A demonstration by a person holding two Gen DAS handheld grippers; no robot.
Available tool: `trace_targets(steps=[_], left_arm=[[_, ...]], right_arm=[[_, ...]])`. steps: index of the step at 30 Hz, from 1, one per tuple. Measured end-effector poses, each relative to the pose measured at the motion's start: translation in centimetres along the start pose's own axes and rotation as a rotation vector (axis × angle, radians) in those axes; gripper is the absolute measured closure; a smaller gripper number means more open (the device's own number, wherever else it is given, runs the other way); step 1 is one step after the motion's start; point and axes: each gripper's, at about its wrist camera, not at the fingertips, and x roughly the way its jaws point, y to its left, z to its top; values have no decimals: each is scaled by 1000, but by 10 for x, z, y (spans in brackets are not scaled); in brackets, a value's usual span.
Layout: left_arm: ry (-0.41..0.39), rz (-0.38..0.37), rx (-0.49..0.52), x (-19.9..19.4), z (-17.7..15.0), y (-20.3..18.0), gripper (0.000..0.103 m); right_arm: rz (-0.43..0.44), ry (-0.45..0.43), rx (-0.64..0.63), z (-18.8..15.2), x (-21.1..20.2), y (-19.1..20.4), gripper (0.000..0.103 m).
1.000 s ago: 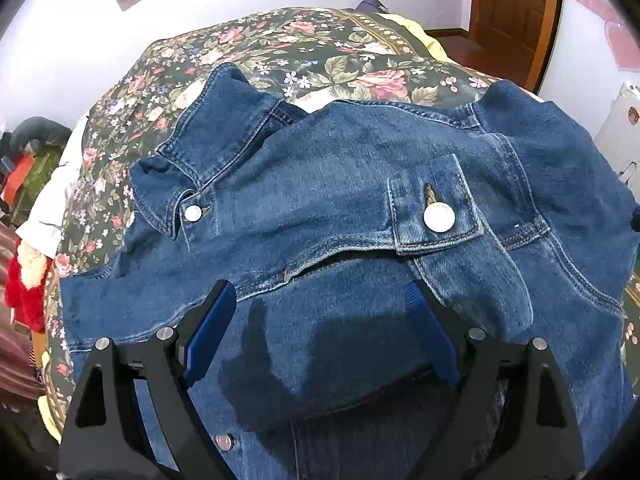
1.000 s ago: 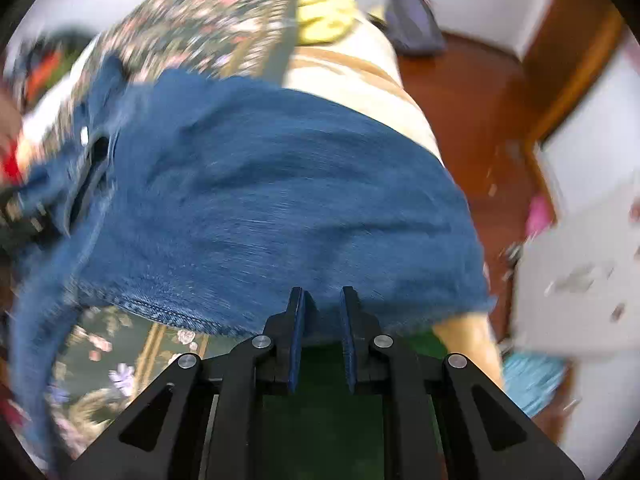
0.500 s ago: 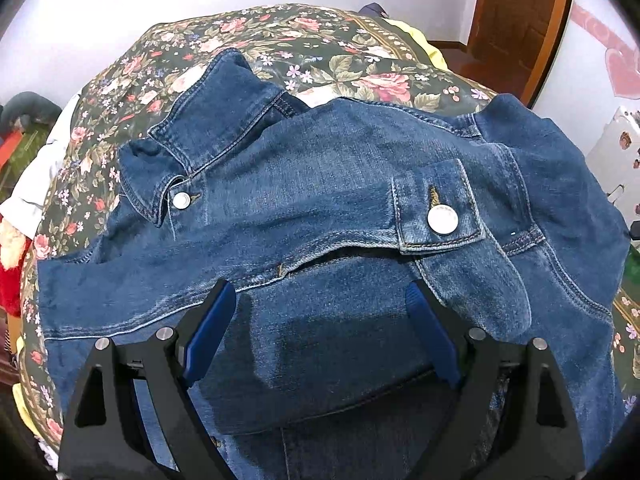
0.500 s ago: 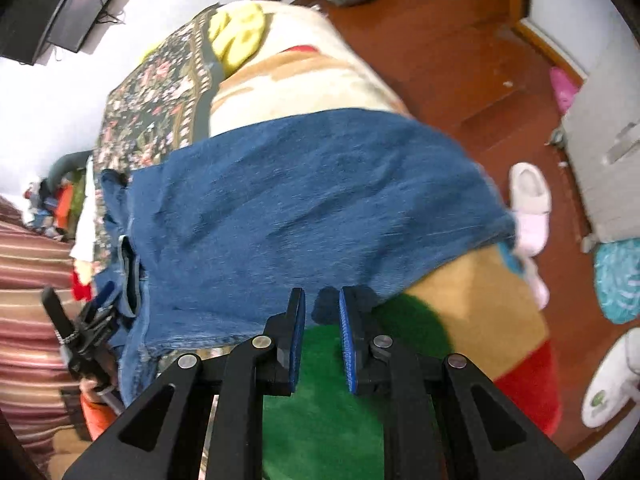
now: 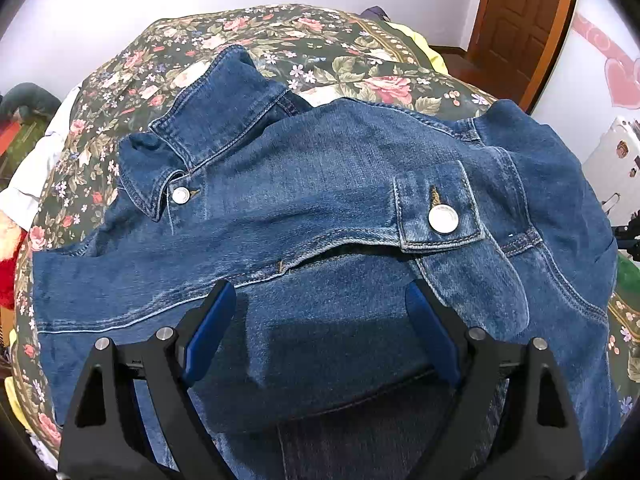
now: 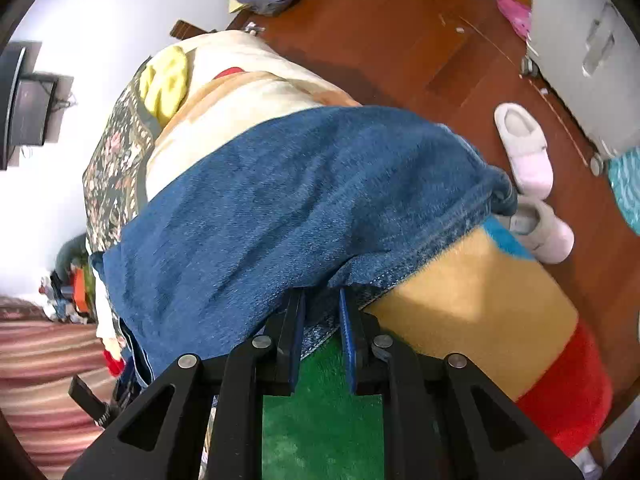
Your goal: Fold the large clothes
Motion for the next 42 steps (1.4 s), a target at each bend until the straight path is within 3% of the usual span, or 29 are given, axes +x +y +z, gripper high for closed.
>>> trace_targets(steps=[7, 14, 22, 28, 32, 38, 42], left_arm=[[-3, -12, -14, -1, -2, 2, 16], [-28, 5, -6, -11, -7, 2, 16], [-65, 45, -11, -33, -17, 15, 16], [-145, 104, -13, -68, -21, 33, 16], [-189, 108, -55, -90, -23, 51, 16], [-247, 109, -107, -124, -37, 75, 16], [-250, 124, -132, -132, -49, 87, 16]], right_arm=[[-67, -8, -45, -16, -10, 9, 88], [-87, 4, -15, -4, 16, 9, 85], [-103, -132, -153, -9, -4, 46, 89], [-26, -299, -300, -21, -57, 112, 90], [111, -336, -410, -37, -80, 169, 92], [213, -290, -588, -82, -64, 259, 92], [221, -209, -690, -124, -18, 303, 92]])
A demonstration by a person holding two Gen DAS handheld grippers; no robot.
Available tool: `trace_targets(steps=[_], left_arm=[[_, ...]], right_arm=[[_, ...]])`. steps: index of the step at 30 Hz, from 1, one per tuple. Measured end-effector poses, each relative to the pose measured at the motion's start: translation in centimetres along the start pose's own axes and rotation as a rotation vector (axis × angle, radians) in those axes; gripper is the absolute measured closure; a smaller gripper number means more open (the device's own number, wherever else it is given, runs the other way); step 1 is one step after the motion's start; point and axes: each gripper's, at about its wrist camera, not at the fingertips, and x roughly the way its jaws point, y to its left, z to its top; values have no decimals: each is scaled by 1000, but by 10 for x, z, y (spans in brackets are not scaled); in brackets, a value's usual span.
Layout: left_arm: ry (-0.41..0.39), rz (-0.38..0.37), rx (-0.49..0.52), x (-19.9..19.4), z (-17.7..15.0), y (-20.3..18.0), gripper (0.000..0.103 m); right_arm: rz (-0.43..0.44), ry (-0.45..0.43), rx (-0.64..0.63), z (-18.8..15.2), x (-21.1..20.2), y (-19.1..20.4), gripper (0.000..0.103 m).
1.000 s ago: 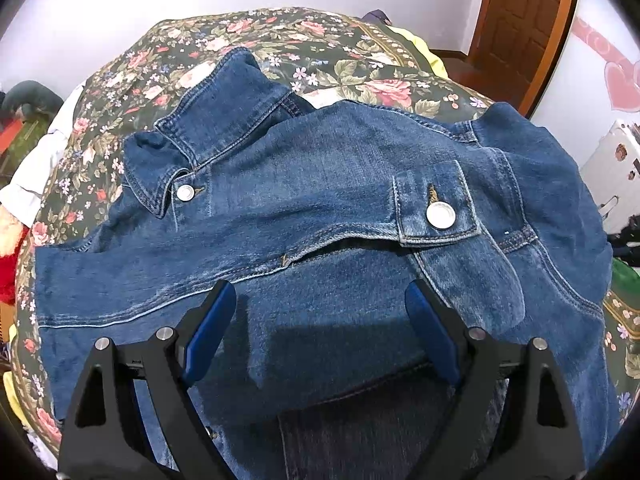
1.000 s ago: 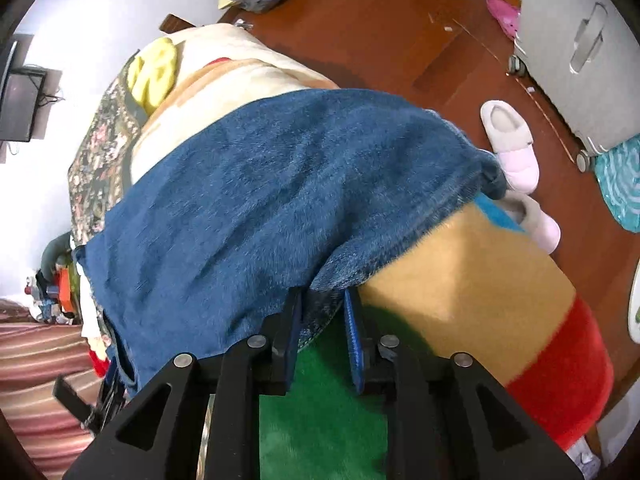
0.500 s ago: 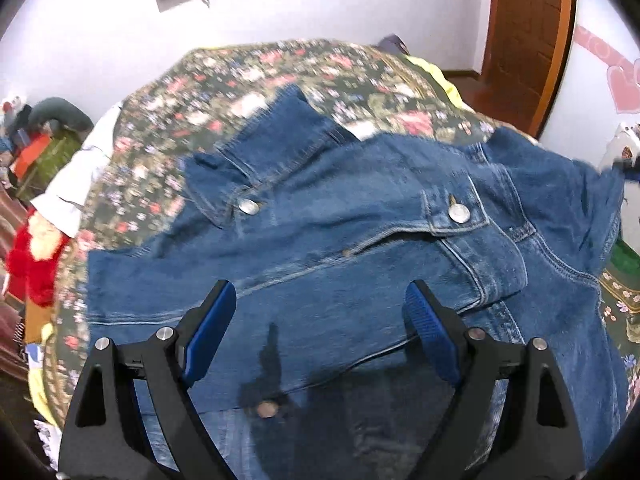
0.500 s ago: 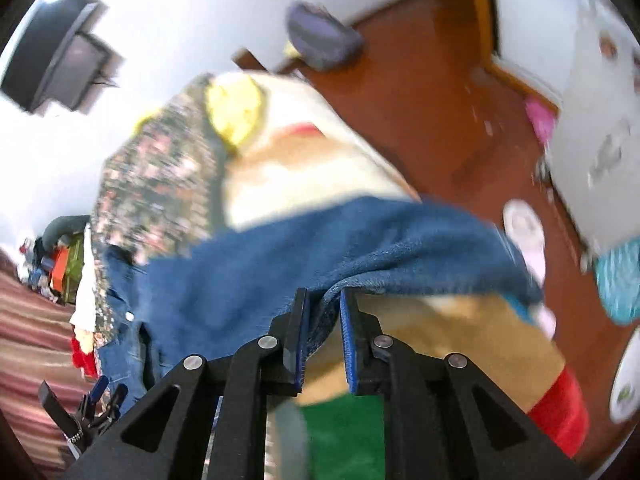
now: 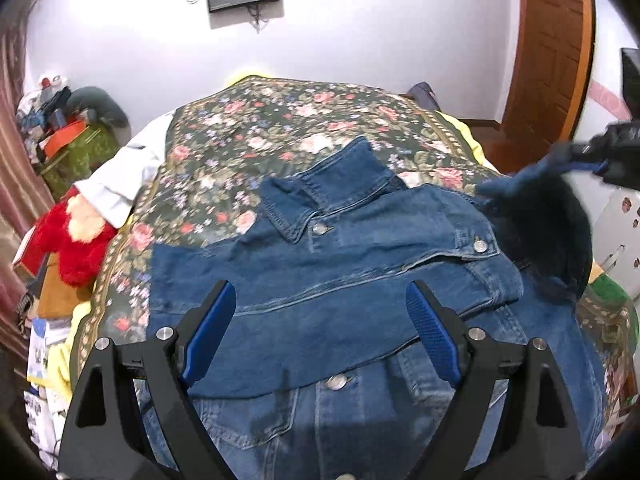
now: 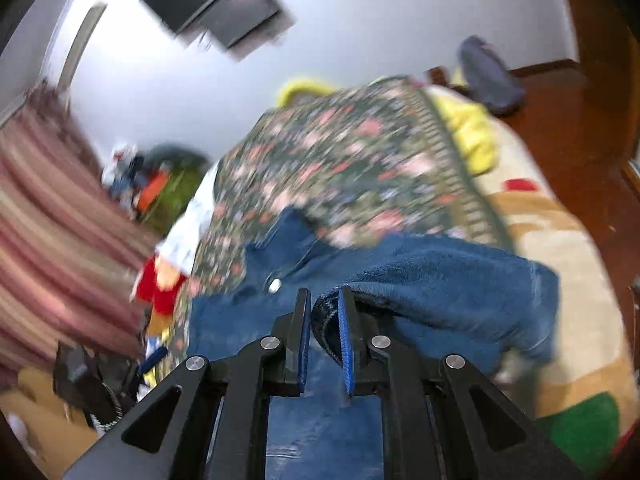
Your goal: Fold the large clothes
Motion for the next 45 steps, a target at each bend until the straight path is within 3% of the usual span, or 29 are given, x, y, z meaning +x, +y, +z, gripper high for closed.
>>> trace_targets(steps=[3, 7, 10, 14, 18, 23, 25, 32, 38, 43, 45], left_arm=[[20, 5, -30, -1, -10, 12, 16], [63, 8, -50, 2, -26, 23, 16], [82, 17, -32, 1, -31, 25, 16], [67, 16, 12, -2, -20, 13, 16], [10, -22, 92, -8, 13, -22, 16], [-24, -139, 198, -2, 62, -90, 11], [-27, -153, 247, 5, 75, -115, 11], [63, -236, 453, 49, 104, -220, 11], [97, -133, 702, 93, 83, -285, 8], [144, -178, 674, 118, 81, -297, 9], [150, -195, 655, 122, 83, -301, 21]], right_arm=[[69, 110, -33, -21, 45, 29, 92], [26, 238, -88, -56, 97, 49, 92], [11, 271, -104, -68, 102, 47, 92], [-1, 201, -161, -57, 64, 45, 92], [-42, 58, -193, -34, 1, 31, 91], [-153, -51, -162, -15, -56, -19, 91], [-229, -75, -135, -14, -70, -46, 91], [-300, 27, 5, -27, -67, -133, 91], [-307, 86, 68, -50, -57, -175, 91], [-294, 106, 91, -60, -49, -186, 91], [-303, 113, 86, -62, -45, -185, 91]])
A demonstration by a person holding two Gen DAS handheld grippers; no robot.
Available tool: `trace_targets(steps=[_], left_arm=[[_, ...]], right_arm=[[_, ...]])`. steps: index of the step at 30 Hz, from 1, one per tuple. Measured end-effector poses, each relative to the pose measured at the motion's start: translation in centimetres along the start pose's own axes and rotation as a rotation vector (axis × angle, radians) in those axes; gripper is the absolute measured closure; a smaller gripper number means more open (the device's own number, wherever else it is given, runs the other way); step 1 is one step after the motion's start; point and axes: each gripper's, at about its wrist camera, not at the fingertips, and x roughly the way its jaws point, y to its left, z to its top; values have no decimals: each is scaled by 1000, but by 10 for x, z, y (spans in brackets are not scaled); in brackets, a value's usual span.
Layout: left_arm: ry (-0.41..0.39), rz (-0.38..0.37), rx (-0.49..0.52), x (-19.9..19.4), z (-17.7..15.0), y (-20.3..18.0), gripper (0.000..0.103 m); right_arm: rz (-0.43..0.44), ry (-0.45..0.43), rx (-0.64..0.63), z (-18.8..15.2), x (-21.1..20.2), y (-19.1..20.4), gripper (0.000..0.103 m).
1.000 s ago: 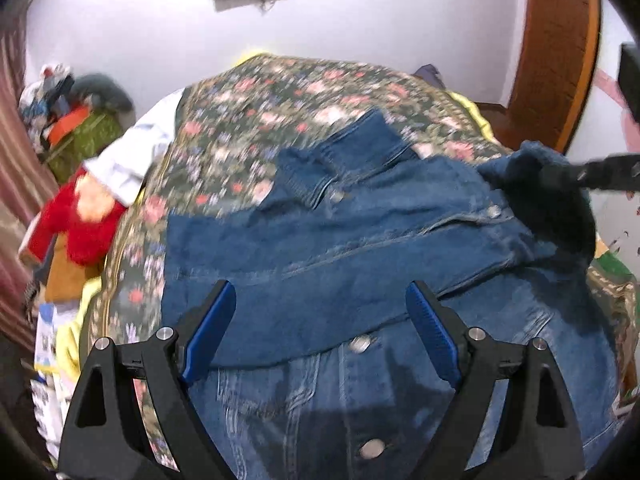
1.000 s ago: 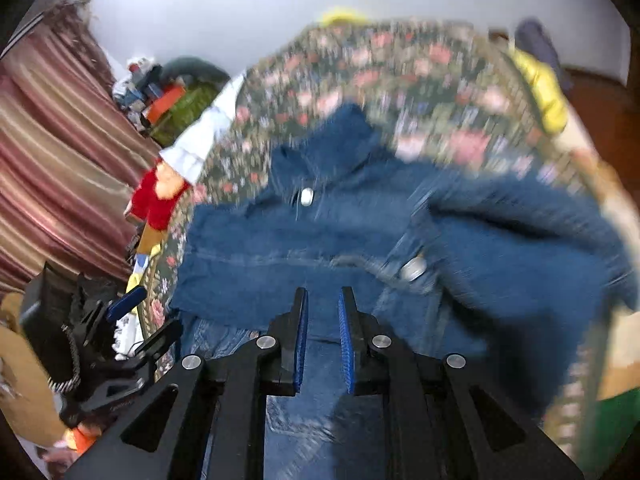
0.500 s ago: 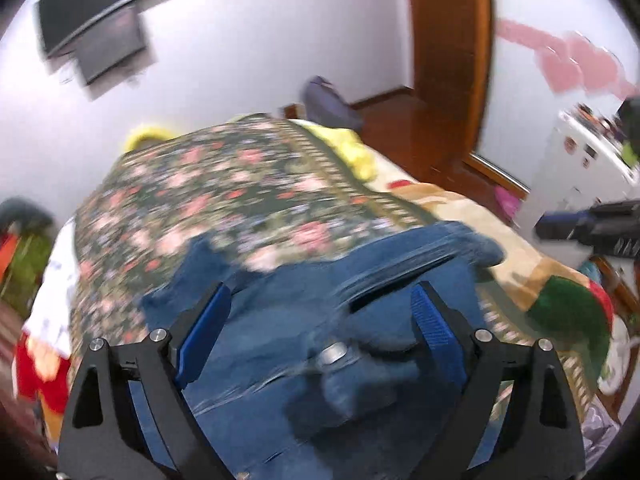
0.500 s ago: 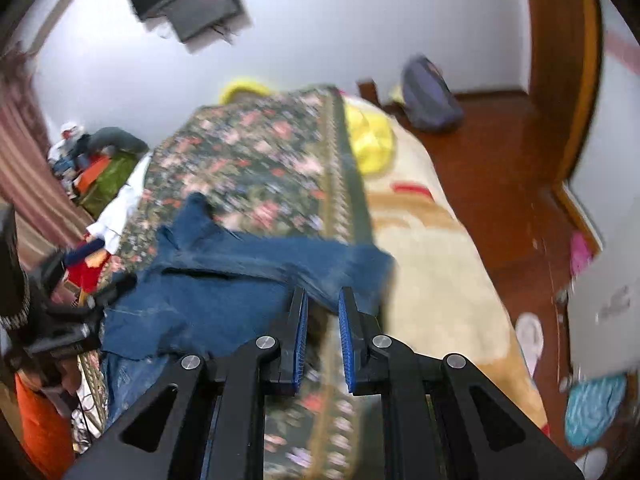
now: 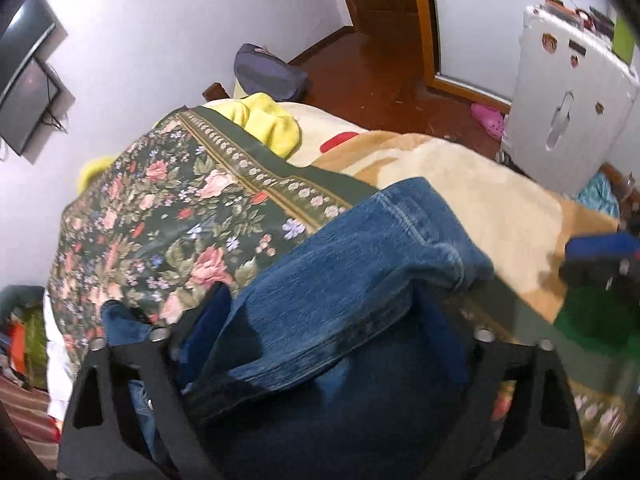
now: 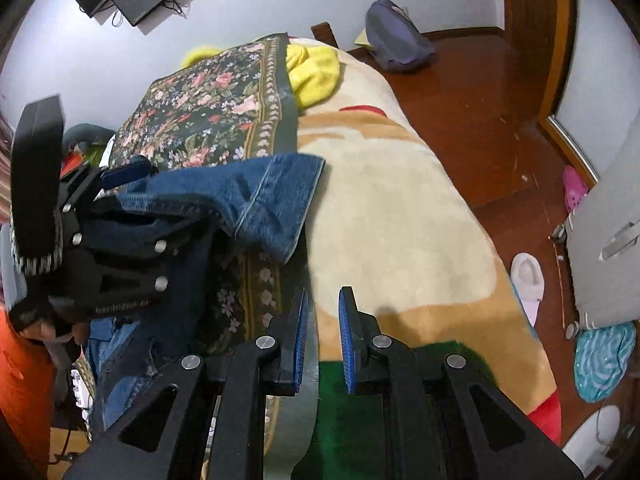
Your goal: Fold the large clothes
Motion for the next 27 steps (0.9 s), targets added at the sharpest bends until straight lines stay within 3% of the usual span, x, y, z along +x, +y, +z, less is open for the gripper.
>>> trace_targets(steps=[2, 8, 14, 20, 24, 27], left_arm=[[11, -20, -28, 6, 4, 2, 47], [-26, -50, -124, -10, 2, 23, 84], [-153, -31, -240, -67, -13, 72, 87], [-242, 40, -375, -123, -65, 143, 88], [-218, 78, -454, -128, -120, 173, 89], [-156, 115, -515, -115, -173, 189, 89]], right_arm=[[-4, 5, -4, -2, 2, 2, 91], [36, 21, 9, -3, 7, 9, 91], [44, 22, -25, 1, 4, 31, 91], [87, -18, -97, 15, -6, 77, 91], [118, -28, -157, 24, -2, 118, 91], [128, 12, -220, 22, 17, 155, 91]])
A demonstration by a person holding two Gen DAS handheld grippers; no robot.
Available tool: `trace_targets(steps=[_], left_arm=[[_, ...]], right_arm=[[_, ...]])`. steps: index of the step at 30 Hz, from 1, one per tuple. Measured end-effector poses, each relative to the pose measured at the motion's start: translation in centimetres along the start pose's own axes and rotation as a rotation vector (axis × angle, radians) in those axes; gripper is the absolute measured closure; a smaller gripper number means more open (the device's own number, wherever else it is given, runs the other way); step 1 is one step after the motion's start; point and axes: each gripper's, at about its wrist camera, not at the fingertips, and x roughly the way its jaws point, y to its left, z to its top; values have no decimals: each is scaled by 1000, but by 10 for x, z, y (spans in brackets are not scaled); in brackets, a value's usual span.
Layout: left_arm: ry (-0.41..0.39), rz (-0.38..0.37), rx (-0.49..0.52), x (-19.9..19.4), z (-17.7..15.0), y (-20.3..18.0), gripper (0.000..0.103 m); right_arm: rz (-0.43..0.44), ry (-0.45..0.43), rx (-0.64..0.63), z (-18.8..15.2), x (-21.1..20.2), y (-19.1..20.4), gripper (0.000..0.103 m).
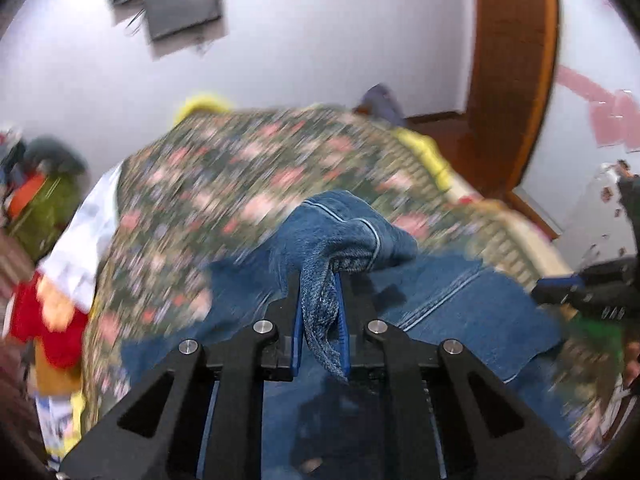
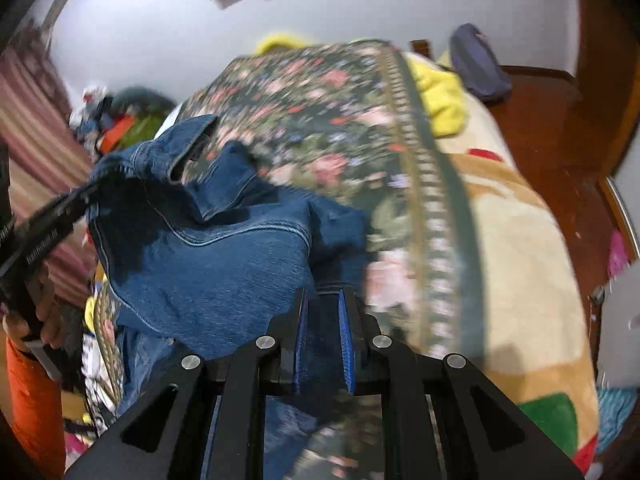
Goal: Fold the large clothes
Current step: 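Release the right gripper and fold the hem toward the collar with the left gripper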
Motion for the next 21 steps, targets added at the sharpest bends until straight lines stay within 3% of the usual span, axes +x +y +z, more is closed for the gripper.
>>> trace_targets(steps=[2, 6, 10, 12, 14, 18, 21], left_arm=[[61, 21, -57, 13, -31, 26, 89], [195, 31, -156, 46, -92, 62, 89], [265, -45, -245, 60, -145, 79, 85], [283, -57, -261, 63, -165, 78, 74], [292, -41, -267, 65, -178, 78, 63], [285, -86, -340, 59, -188, 88, 56], [282, -128, -397, 57, -189, 100, 52]], right_arm=[[-1, 50, -36, -1, 19, 14, 91], [-99, 193, -122, -19, 69, 35, 91], [-158, 182, -196, -34, 80, 38, 91], [-180, 193, -222, -35, 80, 40, 91], [-207, 209, -255, -35, 80, 39, 91], [-291, 215, -325, -41, 78, 39, 91], [-306, 209, -338, -43, 73, 33, 91]])
